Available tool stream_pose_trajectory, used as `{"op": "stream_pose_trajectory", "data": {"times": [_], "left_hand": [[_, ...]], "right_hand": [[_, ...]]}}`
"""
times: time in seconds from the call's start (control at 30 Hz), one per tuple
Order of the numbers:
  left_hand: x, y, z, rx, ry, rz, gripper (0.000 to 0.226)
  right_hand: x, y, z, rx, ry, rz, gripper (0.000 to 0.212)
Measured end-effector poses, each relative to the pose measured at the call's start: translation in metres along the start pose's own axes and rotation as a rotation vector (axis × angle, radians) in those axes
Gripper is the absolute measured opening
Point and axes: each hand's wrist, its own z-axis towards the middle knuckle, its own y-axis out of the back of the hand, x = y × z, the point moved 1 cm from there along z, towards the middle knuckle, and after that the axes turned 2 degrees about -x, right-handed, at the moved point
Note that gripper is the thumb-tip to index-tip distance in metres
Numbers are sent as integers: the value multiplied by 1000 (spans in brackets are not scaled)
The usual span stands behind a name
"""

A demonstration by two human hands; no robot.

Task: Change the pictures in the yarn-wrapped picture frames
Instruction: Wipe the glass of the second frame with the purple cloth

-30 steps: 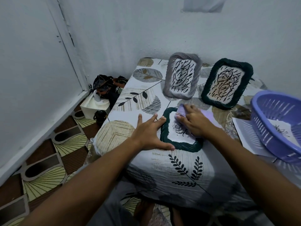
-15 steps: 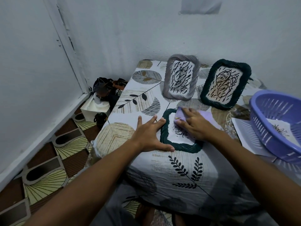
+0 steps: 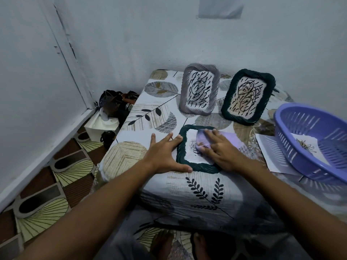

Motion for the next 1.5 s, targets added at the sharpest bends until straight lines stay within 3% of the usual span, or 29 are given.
{"op": "stream_pose_trajectory", "data": {"times": [0.2, 0.5, 0.67, 0.83, 0.97, 1.07, 1.23, 1.33, 1.43, 1.5], "left_hand": [[2, -1, 1, -3, -6, -2, 127], [2, -1, 1, -3, -8, 3, 128], [1, -1, 1, 1, -8, 2, 129], [3, -2, 2, 1, -1, -13, 129], [3, -2, 0, -1, -7, -19, 125], [2, -2, 1, -5, -10, -7, 128], [3, -2, 2, -5, -14, 2, 128], [3, -2, 1, 5, -10, 2, 129], [2, -2, 1, 3, -5, -8, 126], [2, -2, 2, 1, -7, -5, 127]], "right_hand": [[-17, 7, -36, -10, 90, 9, 76], [8, -3, 5, -35, 28, -113, 59], [16, -5, -12, 38, 166, -59, 79], [-1, 15, -17, 16, 85, -214, 98], [-1, 17, 6, -29, -19, -265, 64], [8, 7, 26, -90, 5, -296, 61], [28, -10, 35, -49, 31, -185, 51], [24, -7, 21, 1, 77, -144, 65], [22, -3, 13, 2, 70, -190, 99], [25, -2, 23, -12, 36, -245, 98]]}}
